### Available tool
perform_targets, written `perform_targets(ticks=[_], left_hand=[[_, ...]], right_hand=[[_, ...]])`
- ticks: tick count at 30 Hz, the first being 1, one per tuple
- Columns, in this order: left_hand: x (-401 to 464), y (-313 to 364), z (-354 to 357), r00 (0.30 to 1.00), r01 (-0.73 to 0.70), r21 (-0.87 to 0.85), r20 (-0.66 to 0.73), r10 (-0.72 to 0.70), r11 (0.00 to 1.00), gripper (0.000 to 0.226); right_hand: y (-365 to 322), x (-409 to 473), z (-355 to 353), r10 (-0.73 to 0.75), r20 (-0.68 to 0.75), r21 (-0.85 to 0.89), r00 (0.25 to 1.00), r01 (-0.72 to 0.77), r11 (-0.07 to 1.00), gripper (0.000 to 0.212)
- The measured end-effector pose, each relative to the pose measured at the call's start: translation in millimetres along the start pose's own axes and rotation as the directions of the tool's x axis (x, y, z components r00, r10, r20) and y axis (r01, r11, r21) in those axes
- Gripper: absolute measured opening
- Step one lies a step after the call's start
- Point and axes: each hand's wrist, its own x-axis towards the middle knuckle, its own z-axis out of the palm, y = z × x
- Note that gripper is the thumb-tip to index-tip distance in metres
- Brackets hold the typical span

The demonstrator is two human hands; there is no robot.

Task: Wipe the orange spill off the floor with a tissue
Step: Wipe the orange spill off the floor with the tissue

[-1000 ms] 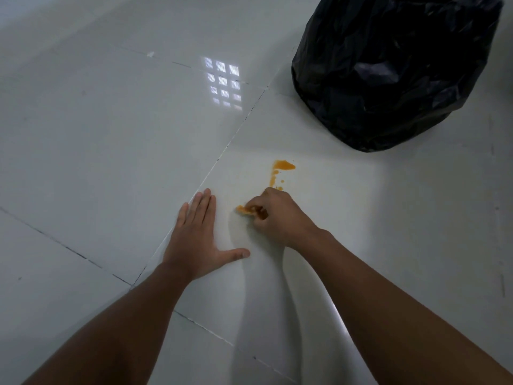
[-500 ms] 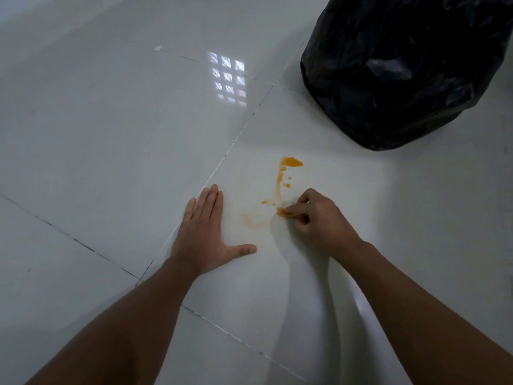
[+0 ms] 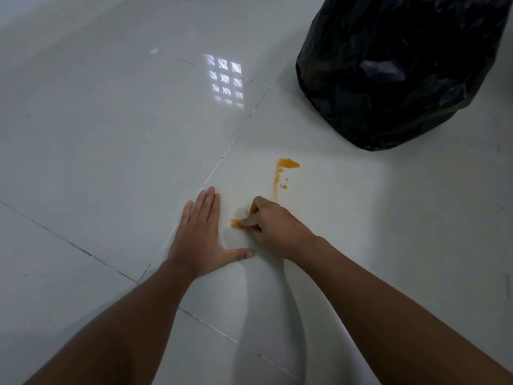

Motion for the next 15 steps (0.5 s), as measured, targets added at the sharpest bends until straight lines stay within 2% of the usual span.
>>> perform_targets(ticks=[3, 8, 15], left_hand=[[0.2, 0.7, -1.3, 1.000, 0.001, -0.010, -0.003, -0.001, 1.000, 0.145], [0.3, 1.5, -1.9, 1.000, 0.001, -0.025, -0.014, -0.001, 1.000, 0.145], [1.2, 0.3, -0.7, 1.000, -0.004, -0.022, -0.025, 0.003, 1.000, 0.145]], right_hand=[[10.7, 1.0, -4.1, 0.040, -0.049, -0.053, 0.998, -0.042, 0.998, 0.023], [30.9, -10.6, -13.2, 0.079, -0.114, -0.033, 0.990, -0.083, 0.996, 0.029], [53.1, 21.2, -33.3, 0.152, -0.233, -0.015, 0.960, -0.160, 0.987, 0.026]])
